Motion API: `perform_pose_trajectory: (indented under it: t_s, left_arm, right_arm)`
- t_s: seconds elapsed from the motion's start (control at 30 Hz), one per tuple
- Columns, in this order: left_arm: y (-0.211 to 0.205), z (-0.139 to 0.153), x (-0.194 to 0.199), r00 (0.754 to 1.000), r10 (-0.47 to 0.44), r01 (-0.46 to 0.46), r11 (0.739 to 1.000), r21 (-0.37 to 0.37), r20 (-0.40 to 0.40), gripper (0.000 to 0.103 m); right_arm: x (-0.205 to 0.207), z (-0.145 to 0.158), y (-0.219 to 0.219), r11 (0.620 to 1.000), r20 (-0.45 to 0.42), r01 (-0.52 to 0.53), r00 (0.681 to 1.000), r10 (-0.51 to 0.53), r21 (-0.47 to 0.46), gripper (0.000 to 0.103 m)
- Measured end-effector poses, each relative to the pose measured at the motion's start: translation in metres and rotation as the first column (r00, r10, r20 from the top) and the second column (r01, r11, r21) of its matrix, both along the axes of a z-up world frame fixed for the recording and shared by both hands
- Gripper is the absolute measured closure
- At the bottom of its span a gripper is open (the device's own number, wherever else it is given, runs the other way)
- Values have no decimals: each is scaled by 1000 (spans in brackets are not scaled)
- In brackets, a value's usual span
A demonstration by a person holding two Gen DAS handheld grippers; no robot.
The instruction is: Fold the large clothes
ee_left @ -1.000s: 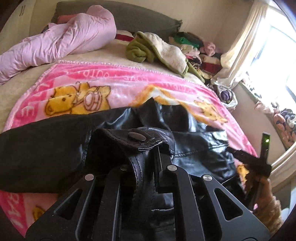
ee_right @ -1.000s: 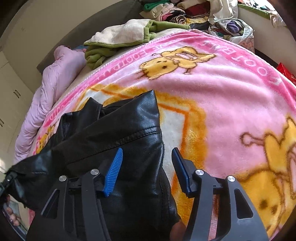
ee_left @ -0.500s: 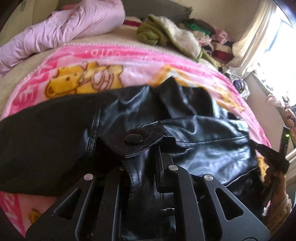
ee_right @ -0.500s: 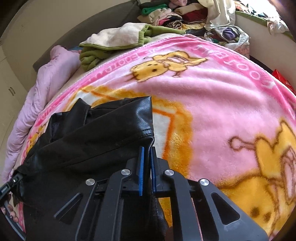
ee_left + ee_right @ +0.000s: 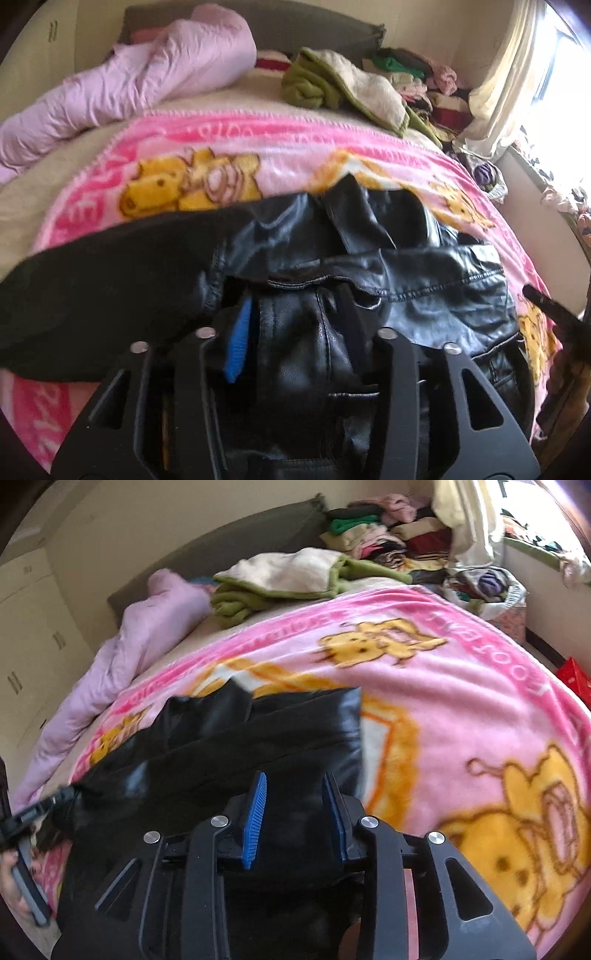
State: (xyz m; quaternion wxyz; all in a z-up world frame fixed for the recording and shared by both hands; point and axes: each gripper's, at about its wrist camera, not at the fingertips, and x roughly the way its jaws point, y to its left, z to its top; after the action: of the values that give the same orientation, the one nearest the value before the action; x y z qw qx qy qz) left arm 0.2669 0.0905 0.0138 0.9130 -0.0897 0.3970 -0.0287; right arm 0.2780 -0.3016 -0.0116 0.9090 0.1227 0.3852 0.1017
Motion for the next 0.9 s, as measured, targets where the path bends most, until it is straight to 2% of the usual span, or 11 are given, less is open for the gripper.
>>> perform_pose_trajectory:
  t_s: [0.17,0.27,0.47,0.53,0.6,0.7,0.8,0.9]
  left_arm:
    - [-13,16,-12,999,-24,23,999,29,43,61]
    - [-26,16,-12,997,-66,65,997,43,31,55]
    - [-51,-24,0,985,-129,137,989,63,-113,49]
    - [-54,-38,4,981,-123,136,987,83,-151,46]
    - [-53,-52,7,975,-116,134,987,84,-189,43]
    - [-49,-67,9,968,-121,136,989,57,-220,43]
    - [-45,-78,9,966,-139,151,988,40,-218,43]
    - [-43,-67,4,970,-137,145,989,23,-201,43]
  right_arm:
    - [-5,-5,20,999,-28,-44,999,44,22,70]
    - [-8,-8,29,998,-43,-53,998,55,27,66]
    - [-7,-18,35,998,-89,-58,994,60,27,62]
    - [-7,-23,35,998,-109,-60,992,62,24,54]
    - [-6,-29,34,999,-126,-49,991,51,15,51]
    - [-3,-41,32,999,-163,-40,986,42,16,51]
    - [-5,-49,34,999,-165,-39,985,38,1,51]
    - [-12,-44,34,1000,-152,-28,988,28,-2,51]
